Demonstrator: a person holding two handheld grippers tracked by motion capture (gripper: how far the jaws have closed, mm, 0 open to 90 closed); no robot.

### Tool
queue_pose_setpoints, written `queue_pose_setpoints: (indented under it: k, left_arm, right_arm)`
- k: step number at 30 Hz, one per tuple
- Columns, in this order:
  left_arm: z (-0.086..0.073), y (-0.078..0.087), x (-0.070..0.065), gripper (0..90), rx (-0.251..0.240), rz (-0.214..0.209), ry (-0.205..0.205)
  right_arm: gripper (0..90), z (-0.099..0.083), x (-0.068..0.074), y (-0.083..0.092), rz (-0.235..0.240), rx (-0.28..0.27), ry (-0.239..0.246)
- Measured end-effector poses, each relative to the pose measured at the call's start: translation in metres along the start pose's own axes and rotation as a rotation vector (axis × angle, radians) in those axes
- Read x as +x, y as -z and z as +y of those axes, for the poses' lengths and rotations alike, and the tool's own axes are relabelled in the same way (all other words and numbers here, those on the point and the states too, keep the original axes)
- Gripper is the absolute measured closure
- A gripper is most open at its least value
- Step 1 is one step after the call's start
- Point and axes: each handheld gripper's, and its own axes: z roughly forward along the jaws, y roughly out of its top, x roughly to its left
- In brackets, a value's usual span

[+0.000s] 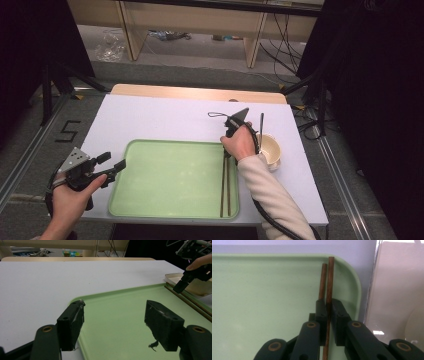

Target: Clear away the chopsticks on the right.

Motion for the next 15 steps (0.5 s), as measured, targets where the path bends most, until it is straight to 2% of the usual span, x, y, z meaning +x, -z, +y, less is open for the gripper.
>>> queue_pose_setpoints:
  k: [1, 2, 3, 4, 5, 7, 8, 9, 11, 12, 13, 14, 15]
  left_arm:
    - [0.0000, 0.0000, 0.0000, 31.8, 0.000, 0.000, 0.000]
    - [0.0000, 0.0000, 0.0001, 31.8, 0.000, 0.000, 0.000]
    - [0.0000, -0.0001, 0.0001, 31.8, 0.001, 0.000, 0.001]
    - [-0.0001, -0.0001, 0.0000, 31.8, 0.002, 0.001, 0.000]
    - [-0.0001, 0.0000, 0.0000, 31.8, 0.003, -0.001, -0.001]
    - [-0.0001, -0.0001, -0.0002, 31.8, 0.002, 0.000, 0.000]
    - [0.0000, -0.0001, -0.0003, 31.8, 0.001, 0.000, -0.001]
    - [0.0000, -0.0001, -0.0003, 31.8, 0.001, 0.000, 0.000]
    - [0.0000, 0.0000, -0.0001, 31.8, 0.001, 0.001, 0.000]
    - [0.0000, 0.0000, 0.0000, 31.8, 0.002, 0.000, -0.001]
    - [0.0000, -0.0002, -0.0001, 31.8, 0.001, 0.000, 0.001]
    - [-0.0001, -0.0002, -0.0001, 31.8, 0.002, 0.000, 0.000]
    - [-0.0001, -0.0001, -0.0001, 31.8, 0.002, 0.000, -0.001]
  right_arm:
    - [84.3, -0.0002, 0.0003, 0.0018, 0.001, -0.007, -0.002]
    - [84.0, 0.0003, -0.0032, 0.0028, 0.010, -0.028, 0.045]
    - [83.9, -0.0003, -0.0004, 0.0059, 0.009, -0.017, 0.001]
    - [84.1, -0.0005, -0.0005, 0.0078, 0.004, -0.022, 0.006]
    - [85.2, 0.0000, -0.0020, 0.0098, 0.007, -0.016, 0.034]
    - [87.9, -0.0013, 0.0029, 0.0110, -0.001, -0.003, -0.030]
    - [88.2, -0.0003, -0.0014, 0.0097, 0.003, 0.000, 0.024]
    - [87.9, -0.0009, 0.0009, 0.0083, 0.019, 0.005, -0.027]
    - [88.0, -0.0007, 0.0026, 0.0082, 0.009, 0.006, -0.039]
    - [87.9, -0.0008, 0.0015, 0.0077, 0.007, 0.007, -0.033]
    - [88.2, -0.0003, -0.0022, 0.0057, 0.008, -0.013, 0.021]
    - [88.3, 0.0002, -0.0041, 0.0033, 0.011, -0.026, 0.044]
    - [88.5, -0.0003, -0.0010, 0.0036, 0.009, -0.009, -0.007]
